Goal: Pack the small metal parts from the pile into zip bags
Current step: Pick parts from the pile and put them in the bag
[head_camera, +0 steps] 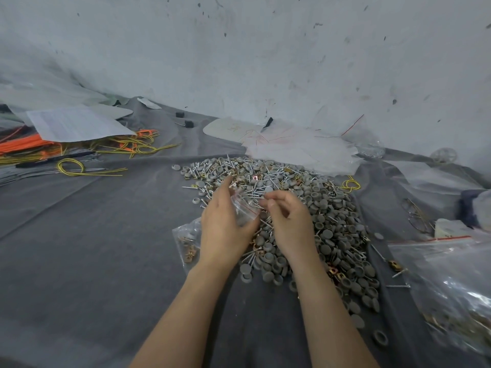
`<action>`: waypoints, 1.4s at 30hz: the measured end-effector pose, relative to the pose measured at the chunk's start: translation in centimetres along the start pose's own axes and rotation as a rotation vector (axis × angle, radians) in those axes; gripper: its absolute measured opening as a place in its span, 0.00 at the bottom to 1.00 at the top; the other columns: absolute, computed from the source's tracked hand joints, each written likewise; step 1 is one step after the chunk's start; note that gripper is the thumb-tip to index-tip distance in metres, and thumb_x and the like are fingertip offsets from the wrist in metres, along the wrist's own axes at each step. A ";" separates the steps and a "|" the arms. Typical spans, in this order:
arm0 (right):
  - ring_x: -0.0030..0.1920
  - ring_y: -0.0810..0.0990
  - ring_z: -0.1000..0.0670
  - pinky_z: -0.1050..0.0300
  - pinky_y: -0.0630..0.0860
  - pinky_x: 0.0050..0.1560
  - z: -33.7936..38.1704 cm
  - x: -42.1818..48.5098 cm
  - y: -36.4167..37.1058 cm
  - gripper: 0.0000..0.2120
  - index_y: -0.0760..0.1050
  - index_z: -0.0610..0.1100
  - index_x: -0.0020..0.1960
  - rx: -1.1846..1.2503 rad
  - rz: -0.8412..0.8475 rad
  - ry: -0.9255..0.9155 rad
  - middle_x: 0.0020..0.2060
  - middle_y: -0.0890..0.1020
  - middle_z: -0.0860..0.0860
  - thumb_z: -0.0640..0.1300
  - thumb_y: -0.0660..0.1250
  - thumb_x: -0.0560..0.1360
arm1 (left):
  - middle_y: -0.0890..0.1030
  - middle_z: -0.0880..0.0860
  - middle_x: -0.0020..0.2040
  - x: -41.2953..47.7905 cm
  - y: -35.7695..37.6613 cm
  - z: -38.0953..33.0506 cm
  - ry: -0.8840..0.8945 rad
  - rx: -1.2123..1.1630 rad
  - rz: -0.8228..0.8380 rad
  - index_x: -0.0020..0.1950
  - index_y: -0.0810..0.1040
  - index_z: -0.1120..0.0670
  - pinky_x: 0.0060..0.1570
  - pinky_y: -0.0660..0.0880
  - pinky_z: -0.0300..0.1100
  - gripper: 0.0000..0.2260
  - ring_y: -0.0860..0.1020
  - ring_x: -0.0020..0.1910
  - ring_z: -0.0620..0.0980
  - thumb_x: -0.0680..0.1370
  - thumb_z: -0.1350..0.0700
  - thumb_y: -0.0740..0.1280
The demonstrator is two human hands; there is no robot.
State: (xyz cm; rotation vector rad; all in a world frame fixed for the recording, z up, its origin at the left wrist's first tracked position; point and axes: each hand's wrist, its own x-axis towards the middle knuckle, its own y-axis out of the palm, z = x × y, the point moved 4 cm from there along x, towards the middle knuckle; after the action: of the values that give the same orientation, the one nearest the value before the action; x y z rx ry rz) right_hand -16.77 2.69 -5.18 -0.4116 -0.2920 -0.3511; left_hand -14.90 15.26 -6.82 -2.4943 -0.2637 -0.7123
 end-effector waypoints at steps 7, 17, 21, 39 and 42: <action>0.58 0.74 0.46 0.46 0.71 0.61 -1.1 -0.5 0.1 0.13 0.80 0.51 0.52 -0.839 0.201 0.101 0.54 0.78 0.50 0.57 0.66 0.75 | 0.72 0.50 0.66 0.2 -1.0 0.3 -0.093 -0.104 -0.156 0.75 0.58 0.52 0.63 0.69 0.45 0.37 0.71 0.64 0.47 0.72 0.48 0.72; 0.44 0.76 0.47 0.57 0.71 0.41 -1.0 -0.2 0.2 0.15 0.75 0.43 0.47 -0.655 0.013 0.044 0.43 0.77 0.48 0.51 0.56 0.81 | 0.71 0.52 0.68 0.0 -0.1 0.2 -0.042 -0.036 -0.033 0.76 0.57 0.55 0.65 0.67 0.42 0.38 0.69 0.66 0.47 0.72 0.50 0.73; 0.38 0.77 0.54 0.66 0.70 0.37 -0.8 0.1 -1.0 0.10 0.73 0.45 0.45 -0.110 -0.163 0.087 0.39 0.79 0.50 0.49 0.59 0.81 | 0.72 0.51 0.67 -0.3 0.5 -0.3 0.028 0.032 0.061 0.76 0.57 0.54 0.66 0.68 0.49 0.39 0.70 0.66 0.47 0.71 0.49 0.74; 0.59 0.74 0.46 0.48 0.71 0.61 -0.6 -0.9 0.7 0.08 0.79 0.52 0.51 -0.817 0.368 0.035 0.55 0.78 0.51 0.52 0.69 0.73 | 0.68 0.54 0.68 0.2 -0.5 0.6 -0.074 -0.021 -0.096 0.75 0.59 0.56 0.68 0.65 0.52 0.37 0.67 0.68 0.51 0.71 0.53 0.74; 0.57 0.73 0.47 0.48 0.69 0.60 -0.7 -1.0 0.9 0.05 0.73 0.50 0.49 -0.797 0.338 0.022 0.52 0.76 0.51 0.50 0.67 0.75 | 0.68 0.54 0.69 0.2 -0.3 0.6 -0.074 -0.015 -0.089 0.75 0.59 0.56 0.69 0.65 0.50 0.37 0.66 0.69 0.51 0.71 0.53 0.73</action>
State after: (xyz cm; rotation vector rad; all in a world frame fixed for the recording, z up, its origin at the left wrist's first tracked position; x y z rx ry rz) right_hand -17.13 3.46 -6.43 -1.2229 -0.0431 -0.1252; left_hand -14.56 15.87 -7.04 -2.5393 -0.4005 -0.6599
